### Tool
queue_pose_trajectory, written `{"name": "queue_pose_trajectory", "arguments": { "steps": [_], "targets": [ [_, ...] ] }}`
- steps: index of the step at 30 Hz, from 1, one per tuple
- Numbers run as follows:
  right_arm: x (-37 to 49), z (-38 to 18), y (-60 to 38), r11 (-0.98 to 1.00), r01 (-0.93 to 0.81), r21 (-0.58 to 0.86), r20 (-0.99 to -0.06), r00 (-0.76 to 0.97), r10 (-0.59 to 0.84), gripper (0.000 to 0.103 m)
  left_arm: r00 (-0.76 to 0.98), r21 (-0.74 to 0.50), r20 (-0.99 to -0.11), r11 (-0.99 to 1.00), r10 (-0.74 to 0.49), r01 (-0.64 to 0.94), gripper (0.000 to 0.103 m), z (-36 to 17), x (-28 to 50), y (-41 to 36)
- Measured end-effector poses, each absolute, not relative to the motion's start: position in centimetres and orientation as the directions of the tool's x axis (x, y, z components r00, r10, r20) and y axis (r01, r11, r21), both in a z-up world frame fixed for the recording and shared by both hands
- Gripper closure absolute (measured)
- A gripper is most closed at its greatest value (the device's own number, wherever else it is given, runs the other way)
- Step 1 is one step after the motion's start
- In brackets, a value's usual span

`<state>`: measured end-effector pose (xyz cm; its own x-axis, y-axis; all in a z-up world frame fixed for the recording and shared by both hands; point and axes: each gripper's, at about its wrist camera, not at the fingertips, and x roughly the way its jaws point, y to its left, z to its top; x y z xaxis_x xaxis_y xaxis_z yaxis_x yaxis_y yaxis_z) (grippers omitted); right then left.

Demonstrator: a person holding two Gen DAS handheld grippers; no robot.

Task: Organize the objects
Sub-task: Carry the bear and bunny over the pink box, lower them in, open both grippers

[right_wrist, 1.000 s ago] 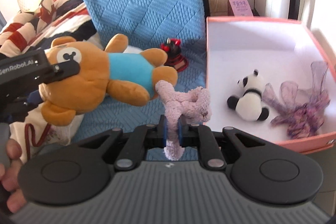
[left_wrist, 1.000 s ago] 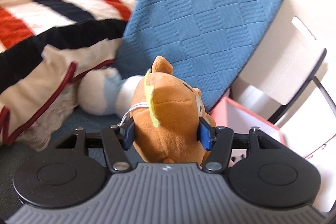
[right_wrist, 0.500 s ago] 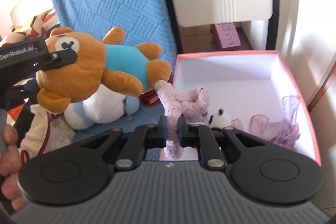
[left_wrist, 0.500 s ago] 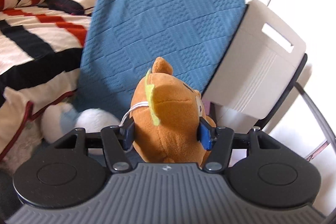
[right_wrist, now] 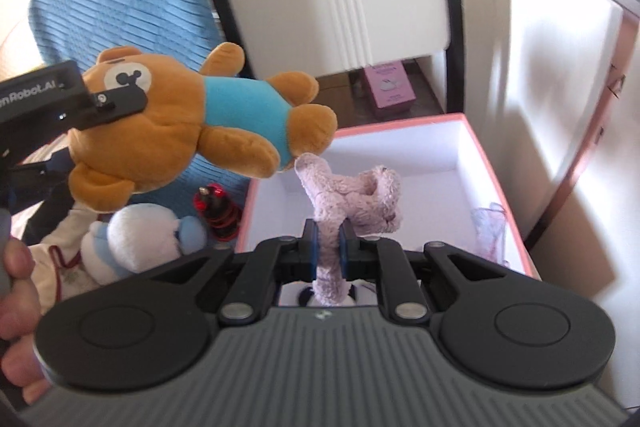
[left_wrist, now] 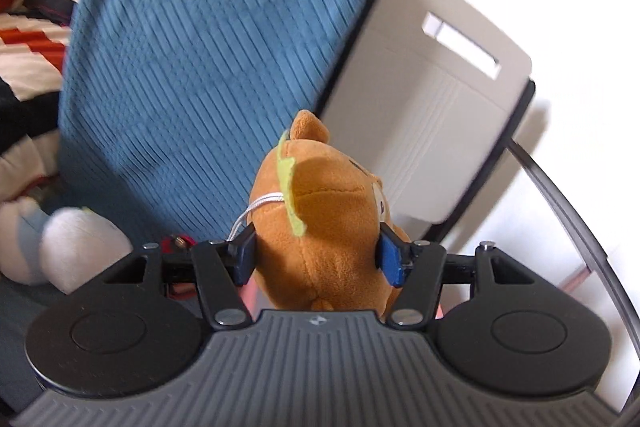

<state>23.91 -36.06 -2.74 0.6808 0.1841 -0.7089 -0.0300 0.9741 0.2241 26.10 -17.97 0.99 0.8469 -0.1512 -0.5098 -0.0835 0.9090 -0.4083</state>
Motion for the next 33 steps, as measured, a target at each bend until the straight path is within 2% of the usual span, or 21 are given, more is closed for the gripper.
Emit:
{"name": "queue_pose_trajectory", "arguments": {
  "steps": [16,23,25,29,31,33],
  "targets": [
    [22.9,-10.4,-42.0,0.983,0.096,0.153,-0.821,0.566,0.073,0.089,0.671,-0.407,-0.691,0.912,-0.268,-0.054,0.037,-7.1,28.2,-24.4],
    [22.8,-11.6,-42.8,0.978,0.117,0.170,-0.834,0.546,0.080,0.089,0.645,-0.400,-0.715,0.914,-0.269,-0.063,0.037,-8.1,28.0,-24.6],
    [22.9,-11.7,-43.0,0.978,0.116,0.173,-0.834,0.545,0.083,0.089,0.641,-0.402,-0.719,0.913,-0.270,-0.066,0.034,-8.0,28.1,-24.6],
    [23.3,-11.8,-42.9,0.979,0.134,0.150,-0.837,0.544,0.054,0.084,0.617,-0.436,-0.726,0.897,-0.304,-0.070,0.029,-8.1,28.3,-24.3],
    [23.5,-11.9,-43.0,0.979,0.152,0.137,-0.842,0.538,0.034,0.074,0.602,-0.434,-0.737,0.898,-0.309,-0.071,0.024,-8.1,28.6,-24.3],
    [23.3,-11.6,-43.1,0.977,0.156,0.143,-0.841,0.541,0.037,0.071,0.593,-0.413,-0.750,0.908,-0.293,-0.073,0.023,-7.9,28.7,-24.3]
  ]
}}
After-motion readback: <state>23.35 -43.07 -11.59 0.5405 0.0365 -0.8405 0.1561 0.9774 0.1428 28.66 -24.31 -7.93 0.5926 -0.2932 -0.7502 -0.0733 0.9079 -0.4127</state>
